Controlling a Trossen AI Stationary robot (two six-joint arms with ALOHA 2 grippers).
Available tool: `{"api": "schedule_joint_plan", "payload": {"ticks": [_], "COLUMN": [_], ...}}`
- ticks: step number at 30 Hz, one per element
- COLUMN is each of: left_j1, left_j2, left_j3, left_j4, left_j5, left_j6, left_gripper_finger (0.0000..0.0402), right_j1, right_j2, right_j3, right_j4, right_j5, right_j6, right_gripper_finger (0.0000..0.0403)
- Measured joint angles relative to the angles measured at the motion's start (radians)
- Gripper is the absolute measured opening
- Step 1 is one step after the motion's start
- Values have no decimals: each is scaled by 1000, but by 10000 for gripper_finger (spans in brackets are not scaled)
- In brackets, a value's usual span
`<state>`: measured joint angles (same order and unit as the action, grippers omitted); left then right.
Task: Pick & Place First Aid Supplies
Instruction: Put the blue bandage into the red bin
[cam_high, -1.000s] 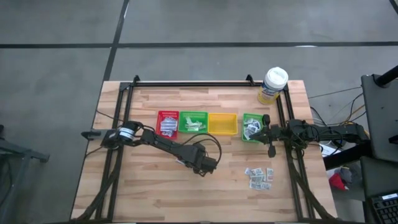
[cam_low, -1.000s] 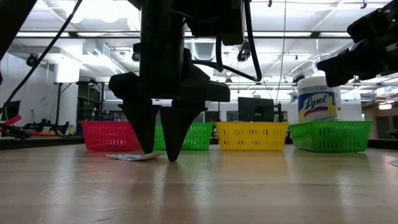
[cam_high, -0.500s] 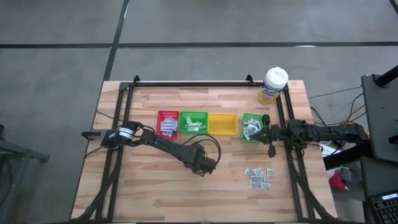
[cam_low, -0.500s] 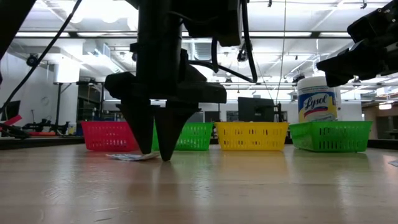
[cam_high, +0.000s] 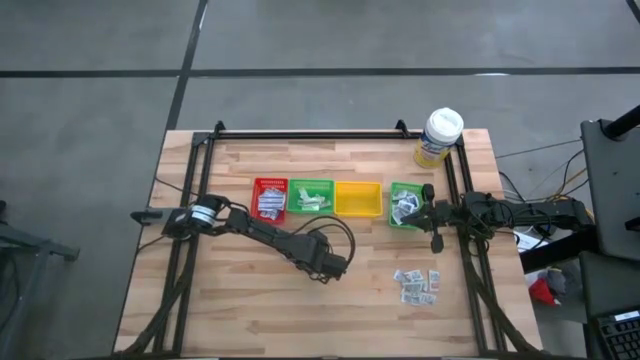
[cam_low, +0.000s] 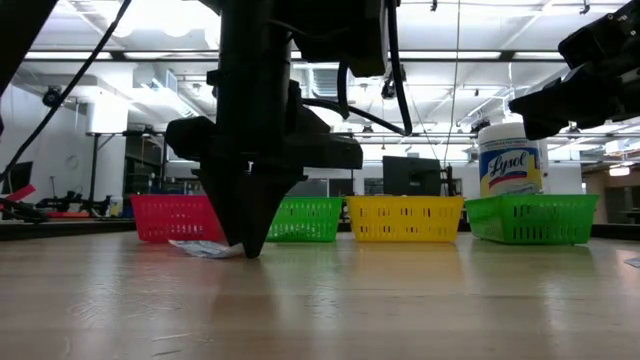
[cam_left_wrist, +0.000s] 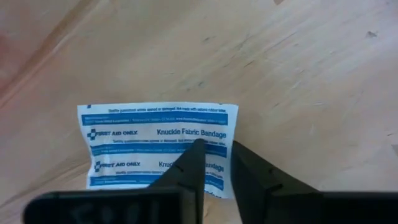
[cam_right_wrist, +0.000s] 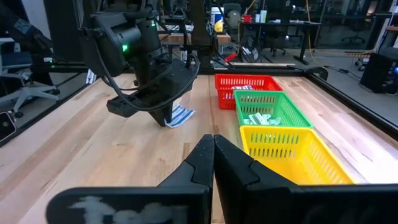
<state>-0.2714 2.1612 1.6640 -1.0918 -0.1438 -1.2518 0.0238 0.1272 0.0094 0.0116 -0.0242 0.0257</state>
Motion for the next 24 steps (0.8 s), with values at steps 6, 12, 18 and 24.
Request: {"api": "schedule_joint_plan", "payload": {"ticks": [6,12,18,24], "left_j1": [0,1,-13,-68], "left_j2": [0,-2,-37,-40], "left_j3": [-2,-2,15,75], "left_j4": [-10,-7,-8,18], "left_j5": [-6,-6,-6,26], "left_j6": [4,34,152,424], "left_gripper_finger": [9,1,0,0], "right_j1": [0,0,0,0], "right_j2": [0,0,0,0], "right_j3": [0,0,0,0], "right_j4": [0,0,0,0], "right_j5": [0,0,0,0], "right_j6": [-2,-1,0,-2], "right_gripper_finger": [8,8,8,8]}}
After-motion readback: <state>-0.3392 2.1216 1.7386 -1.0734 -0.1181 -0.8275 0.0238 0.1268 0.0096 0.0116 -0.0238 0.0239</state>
